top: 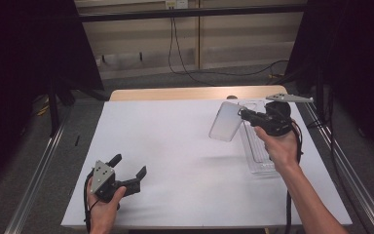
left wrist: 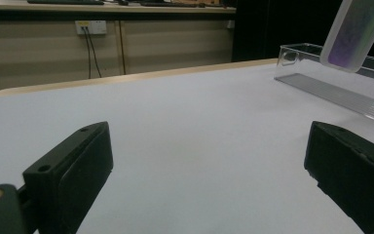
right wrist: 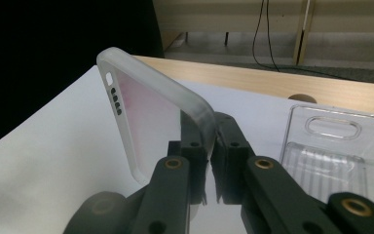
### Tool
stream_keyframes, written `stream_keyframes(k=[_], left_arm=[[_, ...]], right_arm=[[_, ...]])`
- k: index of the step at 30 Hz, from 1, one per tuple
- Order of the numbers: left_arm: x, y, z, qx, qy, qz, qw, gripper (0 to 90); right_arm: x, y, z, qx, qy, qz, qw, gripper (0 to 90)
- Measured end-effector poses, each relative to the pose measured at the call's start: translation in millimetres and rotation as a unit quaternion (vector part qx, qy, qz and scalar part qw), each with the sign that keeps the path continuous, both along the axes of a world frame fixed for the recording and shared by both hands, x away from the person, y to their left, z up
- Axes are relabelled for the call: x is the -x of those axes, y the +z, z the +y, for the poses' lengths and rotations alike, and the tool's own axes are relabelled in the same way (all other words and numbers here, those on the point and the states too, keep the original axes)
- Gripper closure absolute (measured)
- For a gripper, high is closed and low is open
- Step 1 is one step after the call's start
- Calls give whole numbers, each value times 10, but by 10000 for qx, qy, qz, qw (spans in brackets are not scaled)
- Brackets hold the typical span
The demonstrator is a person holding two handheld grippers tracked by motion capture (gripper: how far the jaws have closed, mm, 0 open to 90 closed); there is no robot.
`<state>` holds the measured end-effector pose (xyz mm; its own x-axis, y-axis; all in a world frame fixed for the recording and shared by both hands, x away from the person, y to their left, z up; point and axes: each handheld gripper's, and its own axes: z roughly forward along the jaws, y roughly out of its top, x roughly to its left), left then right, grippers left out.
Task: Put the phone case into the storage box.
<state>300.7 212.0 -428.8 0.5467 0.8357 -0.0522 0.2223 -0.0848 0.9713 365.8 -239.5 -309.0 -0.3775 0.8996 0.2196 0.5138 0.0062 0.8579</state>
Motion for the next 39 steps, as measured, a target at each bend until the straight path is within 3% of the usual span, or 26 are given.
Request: stream_keyframes(k=[15, 18, 22, 30, 39], left_arm=[[42, 7, -80, -73, -145, 3, 9999, 36], [45, 19, -55, 70, -153, 67, 9998, 41], [47, 27, -17, 83, -24, 35, 10000, 39], [58, 31, -43, 54, -97, 19, 9999, 34], [52, 22, -89, -14, -132, 62, 9999, 33]], right_arm=[[-71, 233, -204, 172, -201, -302, 9992, 849], [-89, 238, -237, 189, -241, -323, 9990, 849], [-117, 249, -302, 204, -320, -355, 9986, 850], [-197, 263, -428, 314, -495, -365, 9976, 849], [-292, 242, -534, 464, -491, -358, 9971, 849]])
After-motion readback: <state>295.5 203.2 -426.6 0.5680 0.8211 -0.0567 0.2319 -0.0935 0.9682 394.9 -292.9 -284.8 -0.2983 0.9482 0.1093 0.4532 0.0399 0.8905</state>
